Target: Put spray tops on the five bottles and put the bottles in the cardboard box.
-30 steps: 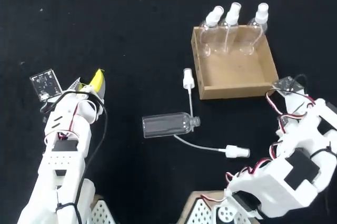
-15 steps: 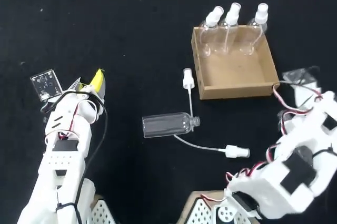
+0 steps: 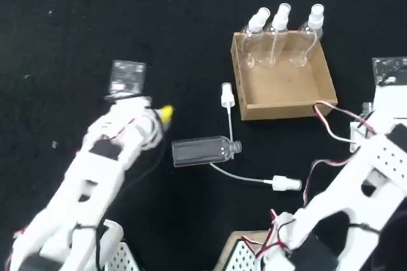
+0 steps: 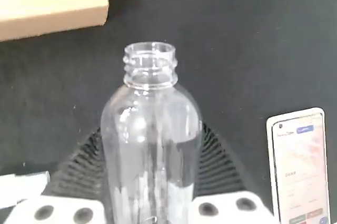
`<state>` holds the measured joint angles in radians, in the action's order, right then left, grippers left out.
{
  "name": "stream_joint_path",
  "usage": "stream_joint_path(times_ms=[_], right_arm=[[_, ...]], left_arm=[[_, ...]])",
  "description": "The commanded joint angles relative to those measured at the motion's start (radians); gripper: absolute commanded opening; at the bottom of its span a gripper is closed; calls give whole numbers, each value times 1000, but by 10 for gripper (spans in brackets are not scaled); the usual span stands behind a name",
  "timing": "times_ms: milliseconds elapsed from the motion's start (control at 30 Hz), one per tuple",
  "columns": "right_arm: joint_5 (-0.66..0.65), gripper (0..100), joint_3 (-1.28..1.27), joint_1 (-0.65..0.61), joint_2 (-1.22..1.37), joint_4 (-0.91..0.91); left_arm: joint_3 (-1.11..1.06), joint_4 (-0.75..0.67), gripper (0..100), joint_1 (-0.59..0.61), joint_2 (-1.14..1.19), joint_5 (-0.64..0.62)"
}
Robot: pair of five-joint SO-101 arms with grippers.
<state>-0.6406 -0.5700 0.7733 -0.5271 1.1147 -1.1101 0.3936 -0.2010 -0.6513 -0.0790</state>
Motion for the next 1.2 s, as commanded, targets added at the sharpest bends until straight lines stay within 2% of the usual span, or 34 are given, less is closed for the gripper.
stream_joint_path(times_ms=[0,167,367,500,633,733,833,933,1000,1067,1167], right_arm=[[23,11,2,41,-68,-43],[23,11,39,204,-68,-68],[21,11,51,345,-67,-114],[21,11,50,365,-48,-124],[21,11,54,359,16,-126],[21,11,65,358,67,-129],[21,11,88,358,116,-129],[21,11,105,358,157,-126],[21,11,114,354,177,-124],[21,11,120,347,193,-123],[21,11,120,347,205,-121]], left_arm=[[162,95,209,-159,180,18],[208,170,209,-349,222,152],[219,164,209,-469,222,178],[234,170,209,-479,221,180],[255,175,209,-397,218,236],[321,295,209,-335,172,305],[421,520,209,-337,66,356],[493,738,209,-398,-57,408],[496,830,209,-467,-118,456],[443,848,209,-555,-155,477],[326,755,209,-659,-155,480]])
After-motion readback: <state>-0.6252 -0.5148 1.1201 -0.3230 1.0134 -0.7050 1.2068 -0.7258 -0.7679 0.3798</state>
